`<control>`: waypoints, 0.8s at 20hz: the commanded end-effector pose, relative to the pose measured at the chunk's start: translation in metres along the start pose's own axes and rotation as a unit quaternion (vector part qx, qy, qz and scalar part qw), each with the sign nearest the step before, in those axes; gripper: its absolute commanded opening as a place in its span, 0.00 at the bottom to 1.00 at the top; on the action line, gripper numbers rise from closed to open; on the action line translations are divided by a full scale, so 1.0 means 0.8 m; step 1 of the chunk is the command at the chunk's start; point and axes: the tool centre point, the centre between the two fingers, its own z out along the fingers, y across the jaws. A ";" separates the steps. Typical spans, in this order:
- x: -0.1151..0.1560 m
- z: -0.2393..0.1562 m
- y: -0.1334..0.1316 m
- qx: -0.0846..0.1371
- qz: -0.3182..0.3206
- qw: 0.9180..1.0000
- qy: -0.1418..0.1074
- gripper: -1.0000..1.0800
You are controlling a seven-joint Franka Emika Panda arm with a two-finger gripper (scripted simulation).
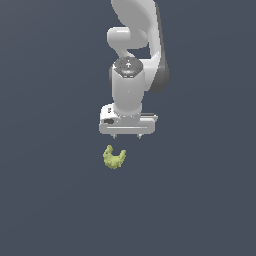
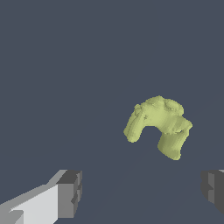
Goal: Pick up the object and move it to a goal position.
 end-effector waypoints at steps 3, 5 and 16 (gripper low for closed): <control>0.001 -0.002 -0.001 -0.001 -0.001 1.000 0.001 0.81; 0.002 -0.009 -0.004 -0.004 -0.003 1.000 0.004 0.81; 0.004 -0.007 -0.005 -0.010 0.002 1.000 0.001 0.81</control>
